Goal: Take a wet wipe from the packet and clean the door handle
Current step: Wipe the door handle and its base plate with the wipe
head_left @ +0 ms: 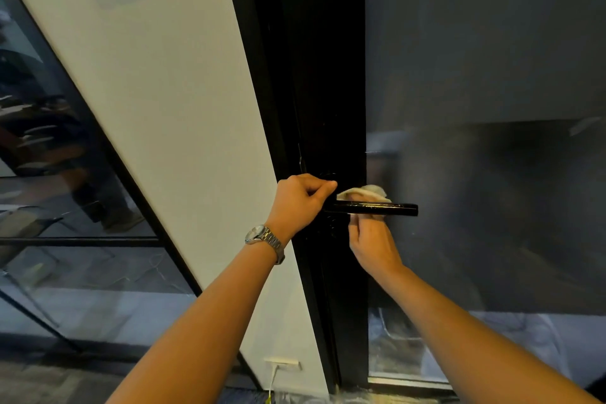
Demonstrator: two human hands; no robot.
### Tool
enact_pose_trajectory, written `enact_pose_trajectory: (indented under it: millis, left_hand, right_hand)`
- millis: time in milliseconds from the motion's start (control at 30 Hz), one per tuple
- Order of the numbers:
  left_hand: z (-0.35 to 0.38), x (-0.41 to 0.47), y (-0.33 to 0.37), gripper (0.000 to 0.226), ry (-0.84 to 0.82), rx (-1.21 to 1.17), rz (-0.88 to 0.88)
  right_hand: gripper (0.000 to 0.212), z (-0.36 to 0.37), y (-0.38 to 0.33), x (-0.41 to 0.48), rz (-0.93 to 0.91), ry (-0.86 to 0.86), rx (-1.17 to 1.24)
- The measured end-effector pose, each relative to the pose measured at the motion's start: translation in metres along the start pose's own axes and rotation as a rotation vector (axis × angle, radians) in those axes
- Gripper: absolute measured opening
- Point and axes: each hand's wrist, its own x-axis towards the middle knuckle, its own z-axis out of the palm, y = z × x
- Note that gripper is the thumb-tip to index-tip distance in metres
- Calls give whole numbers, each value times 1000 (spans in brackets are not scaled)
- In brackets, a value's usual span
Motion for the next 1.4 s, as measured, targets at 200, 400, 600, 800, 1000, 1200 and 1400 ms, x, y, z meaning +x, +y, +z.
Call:
enact_pose_trajectory:
  millis: [200,400,600,800,1000,1200,1400]
  left_hand:
    - [2,-1,-5,23,43,-74,3]
    - [0,-1,-5,22,41,-72,22]
    - [0,-4,-5,22,19,-95,12]
    - [1,-3,-8,22,35,-107,22]
    - [1,-5,-9,22,29,-105,33]
    - [-6,-3,-7,23,-19,-80,70]
    - [1,-22,-21,28,38,-73,-36]
  right_hand:
    - [38,16,0,-8,-84,-191,-165]
    - [59,25,-26,-2,-272,-279,-544]
    - [65,35,-34,-7,-218,-271,-690]
    - [48,34,-47,-3,-100,-255,-726]
    - [69,45,-41,-3,-252,-252,-970]
    - [80,50,-27,-14,-258,-213,-938]
    - [80,51,-25,-31,-73,-83,-443]
